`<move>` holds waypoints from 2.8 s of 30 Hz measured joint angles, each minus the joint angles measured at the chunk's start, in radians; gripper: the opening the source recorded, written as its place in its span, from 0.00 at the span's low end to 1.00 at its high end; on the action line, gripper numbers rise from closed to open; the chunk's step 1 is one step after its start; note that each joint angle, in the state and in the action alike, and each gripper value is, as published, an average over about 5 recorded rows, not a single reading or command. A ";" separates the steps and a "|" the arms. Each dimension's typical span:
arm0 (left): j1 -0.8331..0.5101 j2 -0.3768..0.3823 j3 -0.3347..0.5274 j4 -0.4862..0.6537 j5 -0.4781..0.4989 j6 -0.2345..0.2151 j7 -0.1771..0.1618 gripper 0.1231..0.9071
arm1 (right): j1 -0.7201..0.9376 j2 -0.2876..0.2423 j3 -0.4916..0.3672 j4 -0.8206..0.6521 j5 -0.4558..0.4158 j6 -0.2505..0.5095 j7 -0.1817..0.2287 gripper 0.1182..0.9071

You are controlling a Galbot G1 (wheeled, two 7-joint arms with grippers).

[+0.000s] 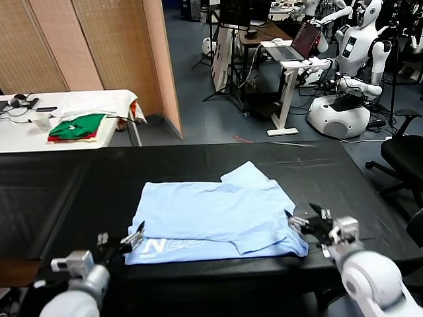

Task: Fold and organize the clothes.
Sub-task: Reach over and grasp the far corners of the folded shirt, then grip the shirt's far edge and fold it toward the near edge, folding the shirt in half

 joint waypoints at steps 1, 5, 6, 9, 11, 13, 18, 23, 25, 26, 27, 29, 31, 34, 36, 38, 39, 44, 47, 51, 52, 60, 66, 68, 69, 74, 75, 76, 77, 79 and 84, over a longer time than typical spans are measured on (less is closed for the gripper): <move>-0.036 0.003 0.011 0.028 -0.015 0.002 -0.001 1.00 | 0.028 0.008 -0.018 -0.027 -0.001 0.000 0.001 1.00; -0.163 0.012 0.057 0.143 -0.044 0.015 -0.001 1.00 | 0.124 0.041 -0.074 -0.136 -0.009 0.003 -0.005 1.00; -0.189 0.014 0.068 0.170 -0.046 0.019 0.001 1.00 | 0.144 0.049 -0.084 -0.161 -0.011 0.004 -0.008 1.00; -0.259 0.021 0.103 0.244 -0.048 0.030 0.010 1.00 | 0.197 0.072 -0.110 -0.231 -0.019 0.005 -0.013 1.00; -0.300 0.025 0.126 0.286 -0.048 0.035 0.017 1.00 | 0.229 0.086 -0.124 -0.272 -0.025 0.005 -0.016 1.00; -0.335 0.029 0.148 0.322 -0.046 0.037 0.022 1.00 | 0.258 0.101 -0.139 -0.310 -0.032 0.004 -0.020 1.00; -0.408 0.045 0.200 0.402 -0.054 0.043 0.024 1.00 | 0.321 0.128 -0.167 -0.391 -0.049 -0.002 -0.033 1.00; -0.463 0.057 0.231 0.457 -0.066 0.053 0.034 1.00 | 0.362 0.143 -0.186 -0.443 -0.051 -0.006 -0.035 1.00; -0.481 0.056 0.240 0.476 -0.063 0.050 0.040 1.00 | 0.373 0.150 -0.192 -0.460 -0.050 -0.007 -0.035 1.00; -0.489 0.054 0.243 0.485 -0.060 0.047 0.041 1.00 | 0.379 0.154 -0.194 -0.468 -0.050 -0.009 -0.035 1.00; -0.497 0.052 0.247 0.495 -0.058 0.044 0.042 1.00 | 0.384 0.159 -0.196 -0.477 -0.049 -0.012 -0.035 1.00; -0.513 0.047 0.252 0.513 -0.054 0.039 0.041 1.00 | 0.394 0.168 -0.199 -0.493 -0.045 -0.019 -0.035 1.00; -0.527 0.043 0.258 0.531 -0.052 0.037 0.040 1.00 | 0.402 0.176 -0.203 -0.508 -0.040 -0.027 -0.035 1.00; -0.538 0.040 0.264 0.553 -0.052 0.040 0.044 1.00 | 0.411 0.186 -0.208 -0.528 -0.036 -0.032 -0.032 1.00; -0.539 0.040 0.266 0.563 -0.052 0.042 0.048 1.00 | 0.416 0.191 -0.210 -0.539 -0.037 -0.032 -0.030 1.00; -0.538 0.041 0.267 0.569 -0.050 0.044 0.056 1.00 | 0.420 0.195 -0.212 -0.548 -0.038 -0.032 -0.029 1.00; -0.538 0.041 0.268 0.571 -0.049 0.044 0.061 1.00 | 0.421 0.197 -0.212 -0.551 -0.039 -0.032 -0.030 1.00; -0.537 0.045 0.270 0.576 -0.040 0.049 0.082 1.00 | 0.424 0.204 -0.213 -0.562 -0.039 -0.032 -0.033 1.00; -0.532 0.047 0.272 0.574 -0.035 0.054 0.090 1.00 | 0.421 0.206 -0.213 -0.564 -0.040 -0.032 -0.035 0.97; -0.519 0.055 0.275 0.562 -0.037 0.057 0.098 1.00 | 0.416 0.206 -0.213 -0.562 -0.047 -0.031 -0.041 0.87; -0.515 0.056 0.276 0.559 -0.037 0.057 0.099 1.00 | 0.415 0.206 -0.212 -0.560 -0.050 -0.031 -0.044 0.82; -0.490 0.062 0.273 0.524 -0.037 0.051 0.101 0.59 | 0.403 0.201 -0.197 -0.530 -0.045 -0.023 -0.052 0.38; -0.472 0.088 0.251 0.476 -0.050 0.046 0.094 0.12 | 0.375 0.172 -0.173 -0.459 -0.033 0.043 -0.047 0.10; -0.464 0.099 0.240 0.456 -0.056 0.045 0.092 0.05 | 0.360 0.157 -0.163 -0.427 -0.032 0.046 -0.045 0.07; -0.460 0.105 0.235 0.445 -0.059 0.045 0.090 0.04 | 0.352 0.150 -0.157 -0.409 -0.031 0.042 -0.043 0.06; -0.424 0.138 0.206 0.383 -0.070 0.044 0.082 0.03 | 0.296 0.104 -0.127 -0.304 -0.026 -0.022 -0.028 0.03; -0.412 0.146 0.199 0.368 -0.072 0.044 0.081 0.03 | 0.282 0.095 -0.120 -0.281 -0.026 -0.030 -0.025 0.03; -0.400 0.155 0.192 0.352 -0.073 0.044 0.081 0.03 | 0.267 0.085 -0.113 -0.257 -0.026 -0.033 -0.024 0.03; -0.385 0.165 0.185 0.335 -0.074 0.043 0.080 0.03 | 0.252 0.075 -0.106 -0.232 -0.027 -0.033 -0.023 0.03; -0.352 0.185 0.171 0.301 -0.075 0.042 0.078 0.03 | 0.220 0.055 -0.089 -0.182 -0.031 -0.033 -0.023 0.03; -0.254 0.226 0.130 0.212 -0.061 0.041 0.076 0.03 | 0.134 0.012 -0.050 -0.061 -0.046 -0.033 -0.027 0.03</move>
